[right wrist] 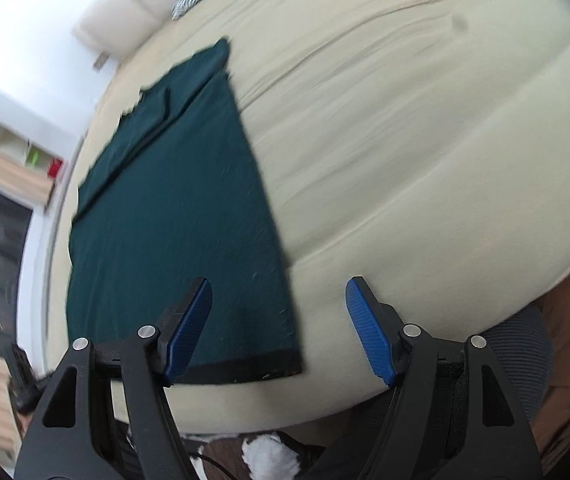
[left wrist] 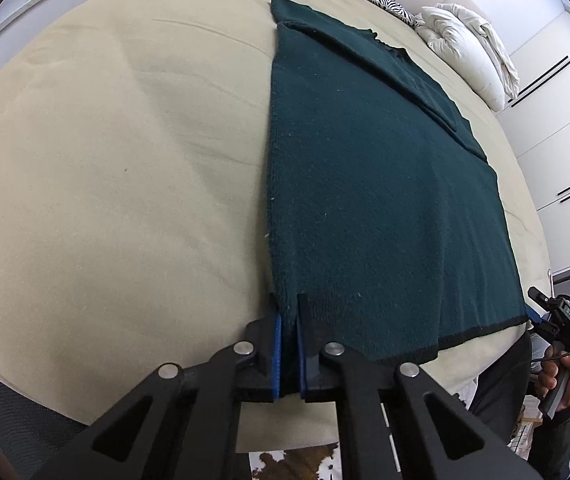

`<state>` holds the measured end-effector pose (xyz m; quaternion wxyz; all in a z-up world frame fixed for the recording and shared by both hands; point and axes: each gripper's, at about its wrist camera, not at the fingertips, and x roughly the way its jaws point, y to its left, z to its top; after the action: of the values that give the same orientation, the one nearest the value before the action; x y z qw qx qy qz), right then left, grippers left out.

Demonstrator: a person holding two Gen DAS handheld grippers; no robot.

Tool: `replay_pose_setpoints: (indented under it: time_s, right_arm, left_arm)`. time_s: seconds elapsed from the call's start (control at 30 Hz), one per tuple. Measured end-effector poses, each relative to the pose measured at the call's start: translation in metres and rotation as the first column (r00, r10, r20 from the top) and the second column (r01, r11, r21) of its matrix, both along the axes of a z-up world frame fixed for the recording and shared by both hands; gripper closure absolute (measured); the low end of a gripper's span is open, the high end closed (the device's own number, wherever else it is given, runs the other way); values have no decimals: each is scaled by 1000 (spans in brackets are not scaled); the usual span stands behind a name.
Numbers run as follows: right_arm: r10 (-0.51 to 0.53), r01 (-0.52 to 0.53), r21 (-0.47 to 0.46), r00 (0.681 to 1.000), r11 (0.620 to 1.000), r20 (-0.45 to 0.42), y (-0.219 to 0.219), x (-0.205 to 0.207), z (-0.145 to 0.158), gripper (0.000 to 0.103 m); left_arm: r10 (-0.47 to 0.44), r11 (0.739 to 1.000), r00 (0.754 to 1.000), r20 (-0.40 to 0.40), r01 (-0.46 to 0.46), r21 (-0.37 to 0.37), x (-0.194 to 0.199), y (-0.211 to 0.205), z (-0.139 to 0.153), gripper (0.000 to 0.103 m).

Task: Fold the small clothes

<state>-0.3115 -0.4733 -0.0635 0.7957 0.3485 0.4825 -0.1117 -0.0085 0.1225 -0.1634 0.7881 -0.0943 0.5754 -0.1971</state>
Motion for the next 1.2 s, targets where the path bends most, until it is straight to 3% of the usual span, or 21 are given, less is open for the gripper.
replay_pose_setpoints:
  time_s: [0.1,0.17,0.23,0.3,0.37,0.57,0.8,0.97,1.2]
  right_arm:
    - [37,-36,20,999,999,-30,6,7,-4,37]
    - [58,-56,31,997,998,-55,9,10,-7,47]
    - [69,-66,41,995,997,-75,10,10,-11,65]
    - [75,-70,60,994,996,-83,9,9,-15,75]
    - [67,-60,90,995,994,-73,3,6,-18,95]
    - [49,-45,144,998,989,-31,0,-5,-20,97]
    - [64,-86,225,993,971,103,3,-2,11,97]
    - [102,-118,237,992,964,79,9,10,5,97]
    - [89,-137,298,981,945,171,13,30,18,97]
  left_arm:
    - [-10,1000,1000,10,10,0,-3,-1,3,96]
    - [-13,1000,1000,15,13,-2,-4,0,5,97]
    - [-12,1000,1000,17,12,-8,-5,1,5,97]
    - [-7,1000,1000,15,7,-22,-5,3,4,97]
    - [-5,999,1000,14,6,-35,-5,4,5,97]
    - [3,993,1000,9,-2,-115,-5,16,18,97]
    - [27,969,1000,14,-23,-248,-5,29,38,97]
    - [23,968,1000,-10,-25,-251,-8,27,28,97]
    - [34,950,999,3,-31,-310,1,30,40,97]
